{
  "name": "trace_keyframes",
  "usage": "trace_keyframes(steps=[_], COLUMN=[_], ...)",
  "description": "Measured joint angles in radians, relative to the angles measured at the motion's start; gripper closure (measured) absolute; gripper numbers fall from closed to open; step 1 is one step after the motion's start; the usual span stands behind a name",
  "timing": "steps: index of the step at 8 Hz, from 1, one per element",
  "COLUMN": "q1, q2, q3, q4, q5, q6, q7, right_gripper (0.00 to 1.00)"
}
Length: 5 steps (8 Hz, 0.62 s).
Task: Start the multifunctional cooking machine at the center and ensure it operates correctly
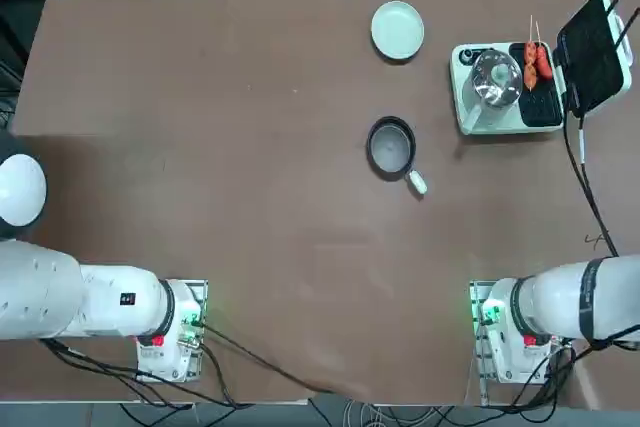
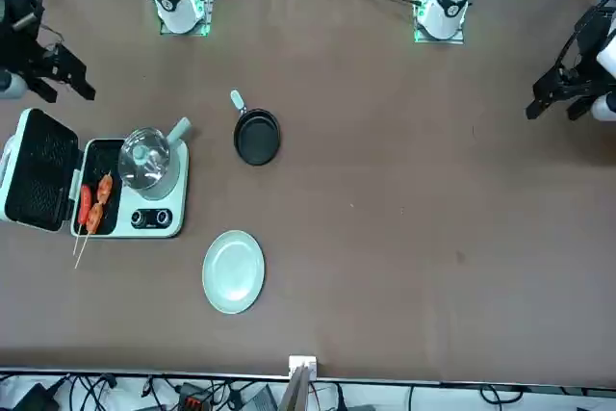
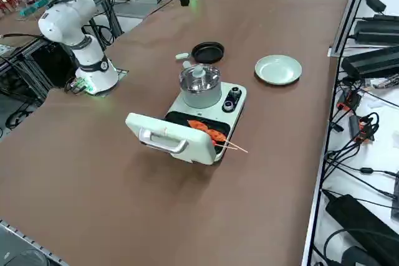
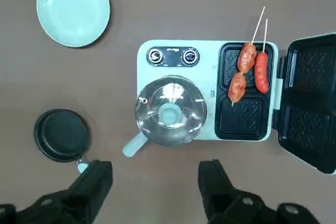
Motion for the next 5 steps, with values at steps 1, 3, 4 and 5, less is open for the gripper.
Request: trace_keyframes(steps=[1,3,4,5], q1=[-0.003,-0.005,-0.009,-0.014], q2=[0.041,0.134,0.176,0.214], q3=[0.000,0.000,-0.001,-0.001], q4=[0.000,0.000,0.000,0.000], q5=[-0.009,-0.015,-0.015,-0.015], q6=[0.040,0.122,0.159,0.193], q7=[0.000,0.000,0.000,0.003], right_gripper=[0.00,0.00,0.00,0.00])
